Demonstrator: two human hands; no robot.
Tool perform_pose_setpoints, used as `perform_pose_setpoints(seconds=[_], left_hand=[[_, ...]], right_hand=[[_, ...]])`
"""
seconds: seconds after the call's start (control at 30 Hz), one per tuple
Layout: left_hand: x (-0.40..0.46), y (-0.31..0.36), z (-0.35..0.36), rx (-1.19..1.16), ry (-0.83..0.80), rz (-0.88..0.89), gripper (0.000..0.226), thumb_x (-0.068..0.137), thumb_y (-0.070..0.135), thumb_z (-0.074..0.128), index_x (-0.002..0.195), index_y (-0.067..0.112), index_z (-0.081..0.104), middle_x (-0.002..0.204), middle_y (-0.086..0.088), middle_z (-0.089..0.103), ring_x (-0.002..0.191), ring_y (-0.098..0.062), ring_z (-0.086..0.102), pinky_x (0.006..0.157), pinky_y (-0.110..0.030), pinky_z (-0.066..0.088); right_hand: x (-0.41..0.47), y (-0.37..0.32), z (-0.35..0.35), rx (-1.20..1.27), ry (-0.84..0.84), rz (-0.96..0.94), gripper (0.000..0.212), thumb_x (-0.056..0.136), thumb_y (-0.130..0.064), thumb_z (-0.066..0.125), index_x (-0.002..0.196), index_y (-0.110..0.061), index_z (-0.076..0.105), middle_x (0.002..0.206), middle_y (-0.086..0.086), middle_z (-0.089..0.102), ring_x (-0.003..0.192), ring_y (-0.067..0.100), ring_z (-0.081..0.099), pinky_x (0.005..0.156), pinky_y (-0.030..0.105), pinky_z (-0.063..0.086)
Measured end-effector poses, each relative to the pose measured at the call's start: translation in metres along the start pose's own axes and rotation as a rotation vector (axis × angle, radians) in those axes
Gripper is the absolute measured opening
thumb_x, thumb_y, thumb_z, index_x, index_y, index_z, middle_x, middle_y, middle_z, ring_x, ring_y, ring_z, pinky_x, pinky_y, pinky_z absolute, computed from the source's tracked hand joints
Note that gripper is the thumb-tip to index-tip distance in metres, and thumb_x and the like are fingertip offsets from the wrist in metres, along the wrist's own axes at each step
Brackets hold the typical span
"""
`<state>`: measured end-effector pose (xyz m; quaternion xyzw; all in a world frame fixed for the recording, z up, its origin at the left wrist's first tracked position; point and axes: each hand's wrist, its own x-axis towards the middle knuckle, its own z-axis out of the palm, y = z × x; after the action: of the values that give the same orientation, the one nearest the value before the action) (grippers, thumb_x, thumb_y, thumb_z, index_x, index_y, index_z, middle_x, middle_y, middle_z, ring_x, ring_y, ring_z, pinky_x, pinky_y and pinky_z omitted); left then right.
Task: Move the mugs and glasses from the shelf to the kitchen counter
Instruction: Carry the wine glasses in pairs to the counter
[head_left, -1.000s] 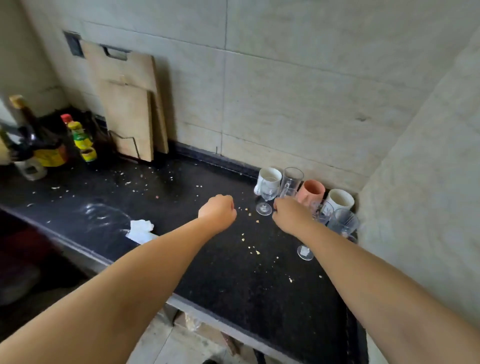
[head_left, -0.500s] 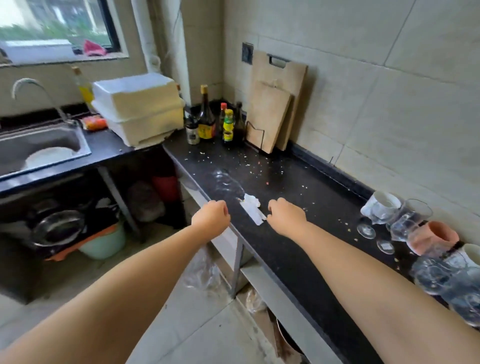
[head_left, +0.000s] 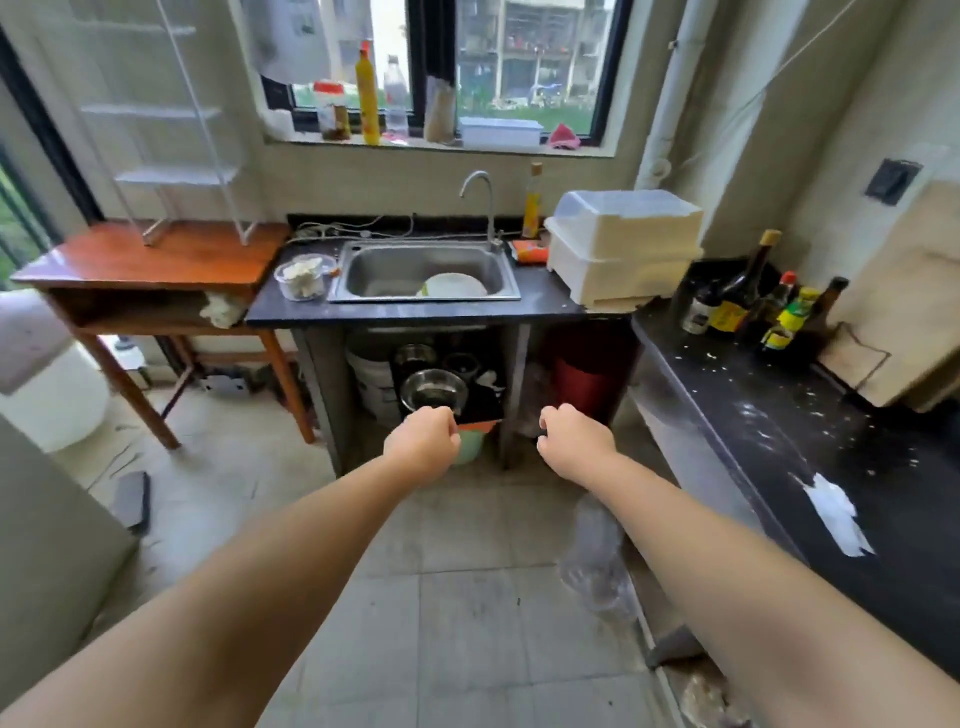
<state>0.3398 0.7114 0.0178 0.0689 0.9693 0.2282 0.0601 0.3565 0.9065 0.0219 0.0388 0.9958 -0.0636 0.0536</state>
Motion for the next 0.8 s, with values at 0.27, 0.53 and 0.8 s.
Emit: perform_pose_setpoints(seconds=[0.27, 0.53, 0.8], left_hand=[[-0.023, -0.181, -0.093, -0.124, 0.181, -0.285, 0.010, 0.091, 0.019, 0.054, 0.087, 0.014, 0.062, 0.089, -0.006, 0.064, 0.085, -0.023, 0.064, 0.083, -0.043, 0.057], [-0.018, -0.293, -0.155, -0.159, 0.273, -0.440, 0.011, 0.094, 0.021, 0.052, 0.087, 0.016, 0.059, 0.089, -0.005, 0.063, 0.083, -0.018, 0.062, 0.077, -0.033, 0.056], [0.064, -0.395, -0.228, -0.173, 0.352, -0.508, 0.014, 0.092, 0.023, 0.051, 0.083, 0.016, 0.059, 0.085, -0.006, 0.063, 0.081, -0.023, 0.063, 0.081, -0.043, 0.056]], right_hand=[[0.041, -0.214, 0.010, -0.033, -0.014, -0.332, 0.032, 0.097, -0.025, 0.041, 0.124, -0.012, 0.051, 0.129, 0.012, 0.053, 0.115, 0.035, 0.057, 0.088, 0.040, 0.047], [0.092, -0.357, 0.018, -0.041, -0.024, -0.563, 0.030, 0.096, -0.029, 0.044, 0.118, -0.011, 0.053, 0.120, 0.012, 0.055, 0.109, 0.035, 0.059, 0.083, 0.039, 0.048], [0.204, -0.480, 0.012, -0.032, 0.004, -0.665, 0.023, 0.094, -0.028, 0.046, 0.107, -0.011, 0.054, 0.114, 0.012, 0.058, 0.101, 0.032, 0.060, 0.072, 0.036, 0.044]])
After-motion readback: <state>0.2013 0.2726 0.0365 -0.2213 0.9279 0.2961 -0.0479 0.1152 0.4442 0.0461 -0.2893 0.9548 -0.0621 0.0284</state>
